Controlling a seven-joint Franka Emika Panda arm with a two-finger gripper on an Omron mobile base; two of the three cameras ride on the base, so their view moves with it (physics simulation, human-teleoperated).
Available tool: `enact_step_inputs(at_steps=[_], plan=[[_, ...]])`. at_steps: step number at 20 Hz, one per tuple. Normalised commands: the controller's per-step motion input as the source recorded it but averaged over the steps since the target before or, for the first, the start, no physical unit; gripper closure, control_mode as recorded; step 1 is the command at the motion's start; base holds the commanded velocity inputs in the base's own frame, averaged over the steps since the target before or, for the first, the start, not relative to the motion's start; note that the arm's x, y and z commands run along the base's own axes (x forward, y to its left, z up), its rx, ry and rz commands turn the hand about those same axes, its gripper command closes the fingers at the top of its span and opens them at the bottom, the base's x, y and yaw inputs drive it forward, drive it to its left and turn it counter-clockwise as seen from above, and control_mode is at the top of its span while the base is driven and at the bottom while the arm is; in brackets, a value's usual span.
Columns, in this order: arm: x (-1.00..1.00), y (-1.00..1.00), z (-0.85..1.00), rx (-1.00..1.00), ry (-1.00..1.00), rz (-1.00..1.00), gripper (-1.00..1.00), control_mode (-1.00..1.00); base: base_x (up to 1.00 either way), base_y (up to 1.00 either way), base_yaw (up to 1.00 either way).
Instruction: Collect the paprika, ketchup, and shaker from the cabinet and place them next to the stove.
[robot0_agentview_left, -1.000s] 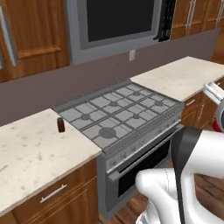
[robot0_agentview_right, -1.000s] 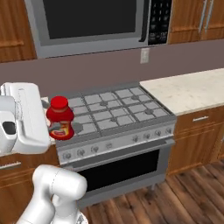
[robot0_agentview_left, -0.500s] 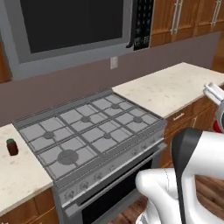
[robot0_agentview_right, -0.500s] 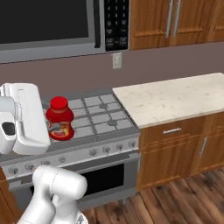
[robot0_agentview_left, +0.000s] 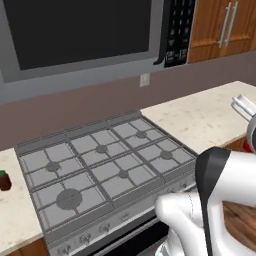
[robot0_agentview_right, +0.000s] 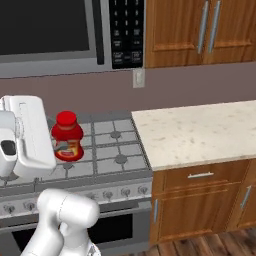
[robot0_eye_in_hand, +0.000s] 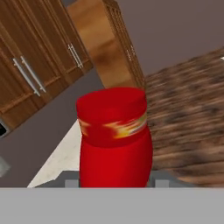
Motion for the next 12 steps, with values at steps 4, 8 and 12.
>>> enact_step_inputs(at_steps=[4, 8, 12], plan=[[0.0, 0.0, 0.0, 0.0, 0.0, 0.0, 1.0, 1.0, 0.39, -0.17, 0.36], [0.02, -0.25, -0.2, 0.0, 0.0, 0.21, 1.0, -1.0, 0.09, -0.16, 0.2], [0.14, -0.63, -0.5, 0.0, 0.0, 0.49, 1.0, -1.0, 0.0, 0.0, 0.0]])
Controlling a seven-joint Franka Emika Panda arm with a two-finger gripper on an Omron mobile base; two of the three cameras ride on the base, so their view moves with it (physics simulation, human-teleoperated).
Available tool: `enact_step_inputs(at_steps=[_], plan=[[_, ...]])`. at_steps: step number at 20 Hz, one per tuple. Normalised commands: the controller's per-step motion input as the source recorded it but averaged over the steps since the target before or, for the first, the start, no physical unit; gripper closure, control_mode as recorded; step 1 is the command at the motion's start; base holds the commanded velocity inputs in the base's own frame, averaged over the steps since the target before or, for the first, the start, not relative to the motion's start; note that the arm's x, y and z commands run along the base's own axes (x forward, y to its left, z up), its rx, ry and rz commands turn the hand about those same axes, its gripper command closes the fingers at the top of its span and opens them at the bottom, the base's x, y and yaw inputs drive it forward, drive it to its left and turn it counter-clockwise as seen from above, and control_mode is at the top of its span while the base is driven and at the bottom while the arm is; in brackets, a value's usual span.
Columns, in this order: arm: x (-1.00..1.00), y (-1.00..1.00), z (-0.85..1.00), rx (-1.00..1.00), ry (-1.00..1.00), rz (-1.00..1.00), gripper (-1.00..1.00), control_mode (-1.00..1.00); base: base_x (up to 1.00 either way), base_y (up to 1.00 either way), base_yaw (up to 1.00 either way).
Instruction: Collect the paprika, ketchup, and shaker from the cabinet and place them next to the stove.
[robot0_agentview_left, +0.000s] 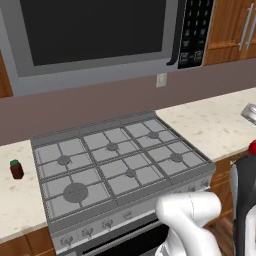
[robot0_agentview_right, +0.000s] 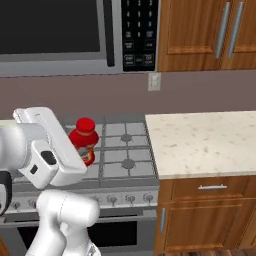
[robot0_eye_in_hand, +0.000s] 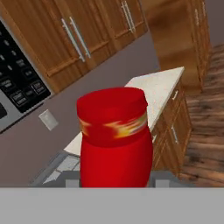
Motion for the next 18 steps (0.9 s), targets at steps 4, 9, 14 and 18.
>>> enact_step_inputs(at_steps=[4, 9, 14, 18], plan=[[0.29, -0.62, -0.51, 0.0, 0.0, 0.49, 1.0, -1.0, 0.0, 0.0, 0.0], [0.57, -0.53, -0.34, 0.0, 0.0, 0.48, 1.0, -1.0, 0.0, 0.0, 0.0], [0.7, -0.31, -0.34, 0.0, -0.07, 0.49, 1.0, -1.0, 0.0, 0.0, 0.0], [0.71, -0.18, -0.49, 0.0, -0.1, 0.5, 1.0, -1.0, 0.0, 0.0, 0.0]])
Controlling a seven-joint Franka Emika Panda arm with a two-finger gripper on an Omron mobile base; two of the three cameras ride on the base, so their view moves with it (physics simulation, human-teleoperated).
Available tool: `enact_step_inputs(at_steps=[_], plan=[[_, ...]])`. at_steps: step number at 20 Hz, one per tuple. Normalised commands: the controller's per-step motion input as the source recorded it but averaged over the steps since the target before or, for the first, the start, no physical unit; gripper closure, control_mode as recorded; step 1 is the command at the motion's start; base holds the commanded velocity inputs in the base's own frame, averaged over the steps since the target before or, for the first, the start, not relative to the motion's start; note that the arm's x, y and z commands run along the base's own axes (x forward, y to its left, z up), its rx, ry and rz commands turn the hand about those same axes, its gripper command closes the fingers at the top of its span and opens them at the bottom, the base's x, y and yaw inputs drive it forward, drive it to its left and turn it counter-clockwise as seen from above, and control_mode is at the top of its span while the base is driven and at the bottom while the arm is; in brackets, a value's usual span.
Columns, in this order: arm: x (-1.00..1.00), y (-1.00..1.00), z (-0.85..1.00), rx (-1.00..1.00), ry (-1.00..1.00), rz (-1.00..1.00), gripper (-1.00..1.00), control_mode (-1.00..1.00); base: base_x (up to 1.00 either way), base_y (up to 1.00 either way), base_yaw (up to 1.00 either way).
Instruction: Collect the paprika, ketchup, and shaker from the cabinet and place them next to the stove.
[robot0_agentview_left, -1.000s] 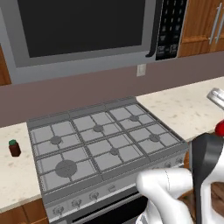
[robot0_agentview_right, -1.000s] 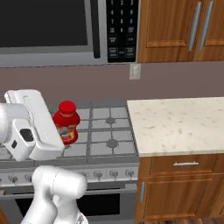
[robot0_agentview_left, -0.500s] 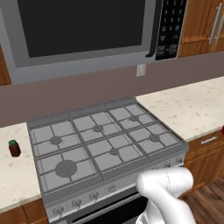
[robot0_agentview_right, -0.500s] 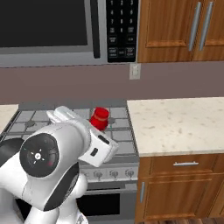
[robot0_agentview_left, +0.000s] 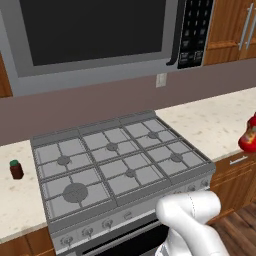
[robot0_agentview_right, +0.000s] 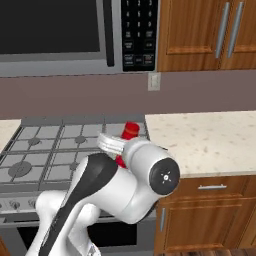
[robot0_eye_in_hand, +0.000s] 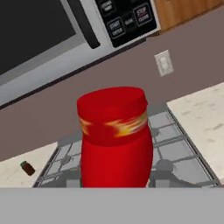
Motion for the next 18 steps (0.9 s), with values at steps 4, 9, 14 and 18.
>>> enact_step_inputs(at_steps=[4, 9, 14, 18], plan=[[0.65, 0.01, -0.61, 0.0, 0.0, 0.31, 1.0, -1.0, 0.0, 0.0, 0.0], [0.5, -0.13, -0.32, -0.07, -0.07, 0.19, 1.0, -1.0, 0.0, 0.0, 0.0], [0.3, -0.3, -0.17, -0.1, -0.17, 0.11, 1.0, -1.0, 0.0, 0.0, 0.0], [0.26, -0.28, -0.07, -0.09, -0.13, 0.01, 1.0, -1.0, 0.0, 0.0, 0.0]])
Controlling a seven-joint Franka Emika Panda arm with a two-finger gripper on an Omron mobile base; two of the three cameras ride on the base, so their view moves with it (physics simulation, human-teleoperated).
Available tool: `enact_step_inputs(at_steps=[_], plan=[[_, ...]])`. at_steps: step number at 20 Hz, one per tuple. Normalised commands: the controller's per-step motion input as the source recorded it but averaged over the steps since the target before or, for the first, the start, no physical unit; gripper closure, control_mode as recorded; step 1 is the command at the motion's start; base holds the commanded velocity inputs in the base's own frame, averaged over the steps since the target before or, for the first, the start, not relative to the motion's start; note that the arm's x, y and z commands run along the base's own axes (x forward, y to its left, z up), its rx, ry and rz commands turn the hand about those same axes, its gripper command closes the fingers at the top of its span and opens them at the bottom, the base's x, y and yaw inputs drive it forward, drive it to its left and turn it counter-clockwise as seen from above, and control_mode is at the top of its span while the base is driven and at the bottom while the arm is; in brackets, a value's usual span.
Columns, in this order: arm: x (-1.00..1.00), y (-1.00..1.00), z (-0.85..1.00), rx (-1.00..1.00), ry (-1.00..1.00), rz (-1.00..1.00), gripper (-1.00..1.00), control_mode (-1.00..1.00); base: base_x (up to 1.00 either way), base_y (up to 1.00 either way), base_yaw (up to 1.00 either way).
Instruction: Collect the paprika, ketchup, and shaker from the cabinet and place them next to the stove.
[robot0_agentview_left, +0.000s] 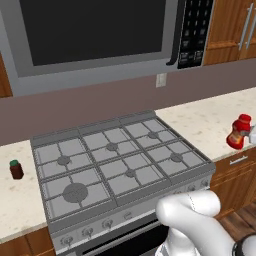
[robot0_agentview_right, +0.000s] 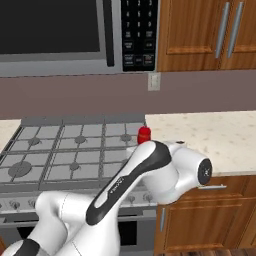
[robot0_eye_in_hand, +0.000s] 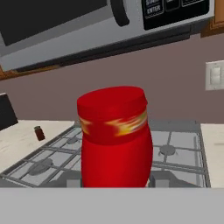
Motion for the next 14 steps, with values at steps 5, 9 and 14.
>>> enact_step_inputs(at_steps=[5, 9, 14], plan=[[0.5, -0.12, -0.04, -0.01, -0.01, 0.0, 1.0, -1.0, 0.0, 0.0, 0.0], [0.5, -0.01, -0.2, 0.0, 0.0, 0.0, 1.0, -1.0, 0.0, 0.0, 0.0], [0.44, -0.05, -0.19, 0.0, 0.0, 0.0, 1.0, -1.0, 0.0, 0.0, 0.0]])
